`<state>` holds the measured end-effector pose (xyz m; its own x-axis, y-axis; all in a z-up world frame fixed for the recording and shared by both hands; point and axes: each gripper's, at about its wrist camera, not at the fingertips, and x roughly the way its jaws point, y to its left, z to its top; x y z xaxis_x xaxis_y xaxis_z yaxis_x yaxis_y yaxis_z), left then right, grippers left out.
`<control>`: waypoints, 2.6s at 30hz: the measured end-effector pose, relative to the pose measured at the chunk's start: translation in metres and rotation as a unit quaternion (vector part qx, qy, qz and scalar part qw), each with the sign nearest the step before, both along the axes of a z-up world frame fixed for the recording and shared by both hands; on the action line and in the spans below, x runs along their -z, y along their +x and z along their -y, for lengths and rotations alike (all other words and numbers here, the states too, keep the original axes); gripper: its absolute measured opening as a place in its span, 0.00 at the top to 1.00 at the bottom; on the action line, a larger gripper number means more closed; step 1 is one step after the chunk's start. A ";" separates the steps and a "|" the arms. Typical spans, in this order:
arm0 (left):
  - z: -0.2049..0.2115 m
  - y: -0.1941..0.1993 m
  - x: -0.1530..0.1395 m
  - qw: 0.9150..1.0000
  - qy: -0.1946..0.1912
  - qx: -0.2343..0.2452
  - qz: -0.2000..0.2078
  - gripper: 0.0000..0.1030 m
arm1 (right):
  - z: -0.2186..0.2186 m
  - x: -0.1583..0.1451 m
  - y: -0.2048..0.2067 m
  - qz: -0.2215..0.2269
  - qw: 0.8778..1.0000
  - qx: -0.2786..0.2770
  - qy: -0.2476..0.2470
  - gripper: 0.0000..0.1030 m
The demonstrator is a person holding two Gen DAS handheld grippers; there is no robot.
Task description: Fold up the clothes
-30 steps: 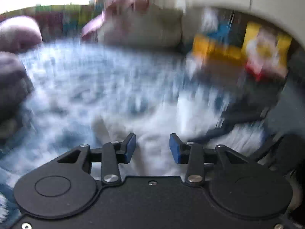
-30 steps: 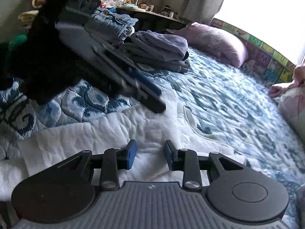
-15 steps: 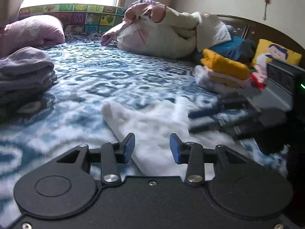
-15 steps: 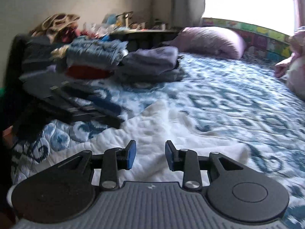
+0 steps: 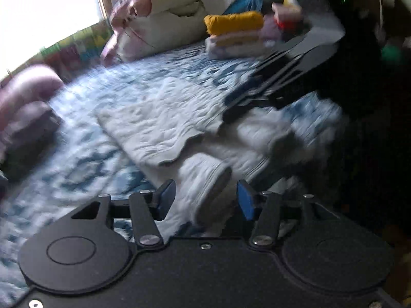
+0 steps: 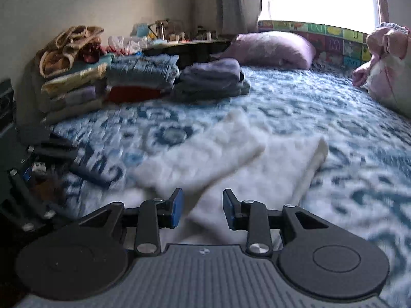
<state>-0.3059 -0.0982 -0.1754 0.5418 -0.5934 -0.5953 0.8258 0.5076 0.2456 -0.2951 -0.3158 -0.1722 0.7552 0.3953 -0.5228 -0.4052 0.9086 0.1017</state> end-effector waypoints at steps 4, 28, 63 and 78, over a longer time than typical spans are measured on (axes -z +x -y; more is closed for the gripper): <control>0.019 -0.011 0.016 0.996 0.040 -0.025 0.079 0.82 | -0.010 0.006 -0.020 0.004 1.000 0.015 -0.004 0.66; -0.013 -0.003 -0.030 0.999 0.016 -0.020 0.039 0.70 | 0.030 0.008 -0.022 0.026 0.997 0.050 0.044 0.66; 0.031 0.016 0.033 0.997 0.031 -0.070 0.010 0.85 | -0.058 0.040 -0.057 0.030 0.965 0.049 -0.254 0.75; 0.004 0.011 -0.008 0.998 -0.035 -0.046 -0.029 0.85 | -0.046 0.030 -0.044 0.029 0.989 0.053 -0.136 0.71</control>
<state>-0.2953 -0.1024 -0.1673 0.5616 -0.5846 -0.5855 0.7869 0.5961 0.1596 -0.3392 -0.2693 -0.2017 0.8165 0.1626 -0.5540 -0.3035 0.9371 -0.1723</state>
